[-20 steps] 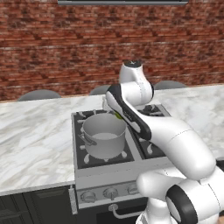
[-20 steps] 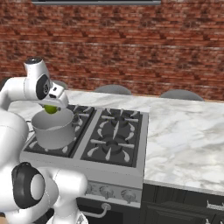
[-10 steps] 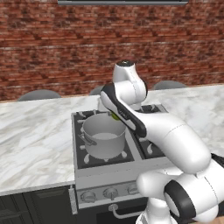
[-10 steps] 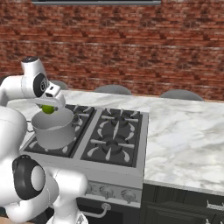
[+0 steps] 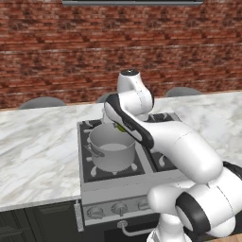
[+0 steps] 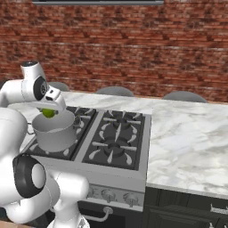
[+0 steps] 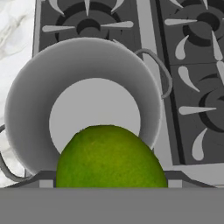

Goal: Turn on the burner for the pot on the stove. Wait thirty seconds for the pot to heat up. Then add the lime to the pot.

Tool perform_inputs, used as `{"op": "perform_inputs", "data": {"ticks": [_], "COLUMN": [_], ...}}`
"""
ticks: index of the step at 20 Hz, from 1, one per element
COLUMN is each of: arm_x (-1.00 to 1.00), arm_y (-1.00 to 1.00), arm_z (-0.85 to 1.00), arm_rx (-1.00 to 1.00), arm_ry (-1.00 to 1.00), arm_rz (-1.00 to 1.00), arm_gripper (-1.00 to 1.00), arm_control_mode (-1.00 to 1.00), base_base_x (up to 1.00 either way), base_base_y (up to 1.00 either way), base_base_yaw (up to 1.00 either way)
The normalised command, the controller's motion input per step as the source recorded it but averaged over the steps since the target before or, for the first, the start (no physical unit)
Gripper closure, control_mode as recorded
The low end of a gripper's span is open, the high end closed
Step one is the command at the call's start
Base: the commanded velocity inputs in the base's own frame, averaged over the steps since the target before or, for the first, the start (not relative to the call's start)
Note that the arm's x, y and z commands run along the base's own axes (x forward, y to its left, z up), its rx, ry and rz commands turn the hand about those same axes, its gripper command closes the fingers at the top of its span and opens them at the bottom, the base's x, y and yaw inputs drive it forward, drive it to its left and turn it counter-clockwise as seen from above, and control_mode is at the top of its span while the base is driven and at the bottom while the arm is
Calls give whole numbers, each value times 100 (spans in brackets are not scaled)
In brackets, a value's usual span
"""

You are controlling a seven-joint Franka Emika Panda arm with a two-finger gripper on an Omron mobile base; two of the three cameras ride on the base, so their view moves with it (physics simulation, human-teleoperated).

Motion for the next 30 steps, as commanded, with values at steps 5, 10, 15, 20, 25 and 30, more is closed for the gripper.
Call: {"op": "perform_inputs", "data": {"ticks": [5, 10, 15, 20, 25, 30], "arm_x": [18, 21, 16, 7, 5, 11], "arm_y": [1, 6, 9, 18, 11, 1], "arm_z": [-15, -19, -15, -15, -21, -22], "arm_rx": [0, 0, 0, -2, -1, 0], "arm_ry": [1, 7, 12, 7, 4, 0], "arm_rz": [0, 0, 0, 0, 0, 0], "arm_gripper": [100, 100, 100, 100, 100, 100], "arm_control_mode": [-100, -100, -100, -100, -100, -100], "base_base_x": [0, 0, 0, 0, 0, 0], "base_base_y": [0, 0, 0, 0, 0, 0], "base_base_yaw": [0, 0, 0, 0, 0, 0]}}
